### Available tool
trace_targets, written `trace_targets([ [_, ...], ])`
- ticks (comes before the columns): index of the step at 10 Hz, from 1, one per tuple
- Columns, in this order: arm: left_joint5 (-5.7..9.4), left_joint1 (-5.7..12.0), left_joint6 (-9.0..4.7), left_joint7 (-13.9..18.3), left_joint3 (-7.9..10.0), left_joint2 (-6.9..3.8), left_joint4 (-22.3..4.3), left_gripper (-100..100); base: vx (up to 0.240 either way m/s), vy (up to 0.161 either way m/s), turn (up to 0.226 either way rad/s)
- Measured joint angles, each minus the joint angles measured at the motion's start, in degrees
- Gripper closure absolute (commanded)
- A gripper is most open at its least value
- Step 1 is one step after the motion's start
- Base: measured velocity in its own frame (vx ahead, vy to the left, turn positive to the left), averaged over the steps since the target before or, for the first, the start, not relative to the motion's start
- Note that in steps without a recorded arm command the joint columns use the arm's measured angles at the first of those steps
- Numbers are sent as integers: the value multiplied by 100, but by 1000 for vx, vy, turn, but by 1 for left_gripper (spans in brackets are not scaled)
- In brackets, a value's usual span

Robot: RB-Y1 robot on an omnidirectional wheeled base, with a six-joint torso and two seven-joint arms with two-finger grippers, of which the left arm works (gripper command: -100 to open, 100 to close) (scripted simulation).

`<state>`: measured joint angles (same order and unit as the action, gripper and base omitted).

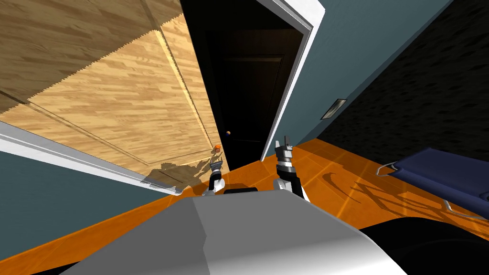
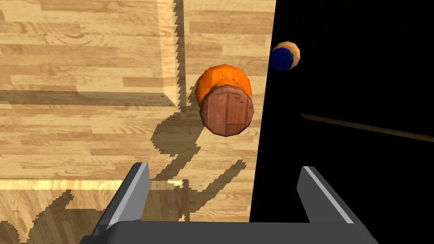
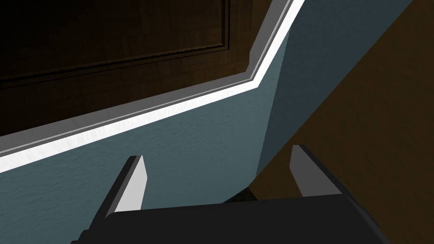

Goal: Push the door open

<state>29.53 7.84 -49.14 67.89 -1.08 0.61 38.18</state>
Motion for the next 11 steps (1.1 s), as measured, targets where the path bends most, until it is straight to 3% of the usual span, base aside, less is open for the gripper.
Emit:
trace_targets([
  [2, 4, -35, 15, 12, 6, -161, 27, -100, 187, 70, -21],
  [4, 18, -33, 22, 12, 28, -224, 36, -100, 212, 35, -22],
  [6, 30, 6, 7, 30, 45, -188, -33, -100, 185, 53, -20],
  [7, 36, 10, 7, 36, 52, -120, -41, -100, 70, 27, -10],
  [8, 37, 14, 8, 36, 54, -114, -40, 100, -7, -11, -25],
  [11, 29, 24, 21, 37, 38, -108, -40, 100, -18, -11, 2],
])
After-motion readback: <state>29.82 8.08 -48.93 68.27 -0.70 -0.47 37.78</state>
